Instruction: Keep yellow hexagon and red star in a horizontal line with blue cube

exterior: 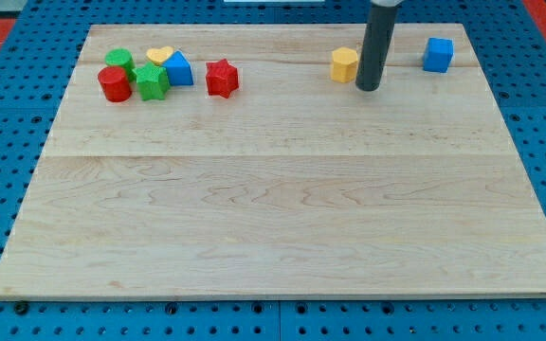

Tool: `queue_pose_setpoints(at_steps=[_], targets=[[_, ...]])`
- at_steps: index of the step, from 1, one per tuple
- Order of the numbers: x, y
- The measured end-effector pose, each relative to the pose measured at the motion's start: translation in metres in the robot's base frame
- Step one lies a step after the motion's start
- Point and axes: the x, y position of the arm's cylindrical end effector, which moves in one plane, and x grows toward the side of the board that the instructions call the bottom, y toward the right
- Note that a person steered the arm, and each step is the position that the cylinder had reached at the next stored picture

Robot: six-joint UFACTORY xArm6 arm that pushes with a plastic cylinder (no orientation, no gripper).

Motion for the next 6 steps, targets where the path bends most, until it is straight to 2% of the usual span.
queue_pose_setpoints(at_steps=[2,3,4,5,6], targets=[[-0.057,0.003],[-0.01,0.002],[0.013,-0.064],[-0.003,-0.129],[0.007,-0.156]])
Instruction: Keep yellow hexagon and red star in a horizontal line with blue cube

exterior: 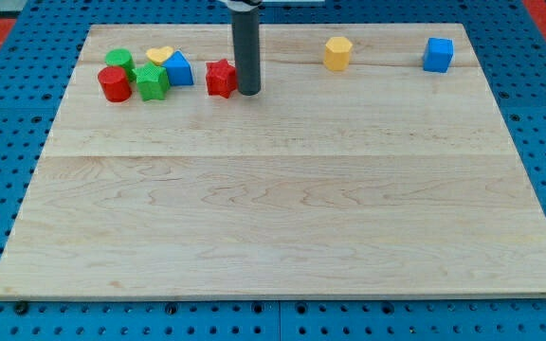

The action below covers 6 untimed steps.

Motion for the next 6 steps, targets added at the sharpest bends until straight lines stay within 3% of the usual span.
queue_pose_setpoints(at_steps=[1,2,3,4,5,6], targets=[[0.025,-0.031],[-0.005,-0.036],[-0.045,-0.005],[-0.033,-0.01],[-0.034,-0.066],[-0.071,-0.072]])
